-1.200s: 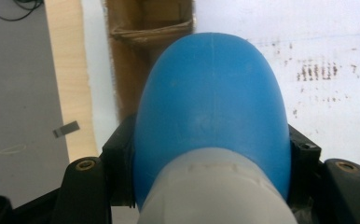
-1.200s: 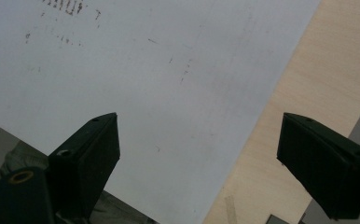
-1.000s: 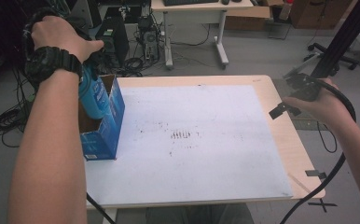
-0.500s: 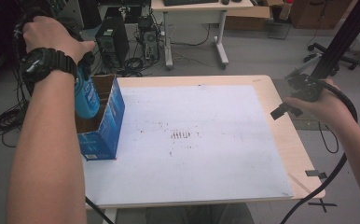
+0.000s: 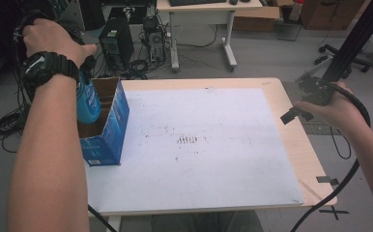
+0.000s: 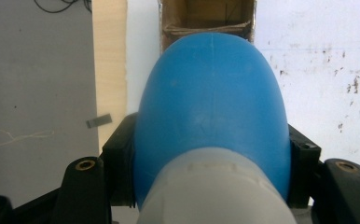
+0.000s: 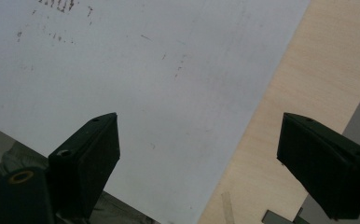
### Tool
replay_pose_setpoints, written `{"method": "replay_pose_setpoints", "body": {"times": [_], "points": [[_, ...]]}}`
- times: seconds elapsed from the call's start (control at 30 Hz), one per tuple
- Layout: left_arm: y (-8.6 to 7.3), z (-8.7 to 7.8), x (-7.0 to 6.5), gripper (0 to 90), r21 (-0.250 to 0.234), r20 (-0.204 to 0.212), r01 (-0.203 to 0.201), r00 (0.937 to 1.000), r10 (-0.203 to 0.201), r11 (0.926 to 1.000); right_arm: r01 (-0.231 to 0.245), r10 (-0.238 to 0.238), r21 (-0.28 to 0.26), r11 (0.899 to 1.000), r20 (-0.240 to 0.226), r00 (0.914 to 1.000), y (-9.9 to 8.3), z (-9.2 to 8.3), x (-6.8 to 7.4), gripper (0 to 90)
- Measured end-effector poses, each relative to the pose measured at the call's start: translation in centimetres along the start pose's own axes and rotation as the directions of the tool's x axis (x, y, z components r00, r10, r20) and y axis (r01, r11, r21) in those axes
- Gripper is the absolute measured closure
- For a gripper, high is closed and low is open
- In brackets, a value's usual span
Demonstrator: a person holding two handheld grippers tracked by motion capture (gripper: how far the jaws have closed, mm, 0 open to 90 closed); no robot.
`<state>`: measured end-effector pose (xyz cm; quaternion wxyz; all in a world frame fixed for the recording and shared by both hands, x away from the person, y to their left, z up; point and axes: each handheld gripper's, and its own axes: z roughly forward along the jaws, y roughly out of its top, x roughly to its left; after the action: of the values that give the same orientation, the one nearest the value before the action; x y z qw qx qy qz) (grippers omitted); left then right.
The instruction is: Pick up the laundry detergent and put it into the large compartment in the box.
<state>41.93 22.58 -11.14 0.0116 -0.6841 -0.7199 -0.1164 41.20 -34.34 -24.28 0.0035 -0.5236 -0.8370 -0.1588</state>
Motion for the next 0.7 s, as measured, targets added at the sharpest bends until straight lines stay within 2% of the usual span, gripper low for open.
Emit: {"method": "replay_pose_setpoints", "body": {"times": [0.33,0.7], "points": [[0.0,0.5,0.0,37.7,0.015,-0.013,-0.010,0.9999,0.010,0.9998,0.000,0.000,0.003,1.000,0.000,1.0000,0.0,0.1,0.1,12.9],[0.0,1.5,0.1,37.7,0.028,-0.003,-0.014,0.9999,0.014,0.9995,-0.001,0.001,0.010,1.000,0.002,1.0000,0.0,0.4,0.1,12.9]]}}
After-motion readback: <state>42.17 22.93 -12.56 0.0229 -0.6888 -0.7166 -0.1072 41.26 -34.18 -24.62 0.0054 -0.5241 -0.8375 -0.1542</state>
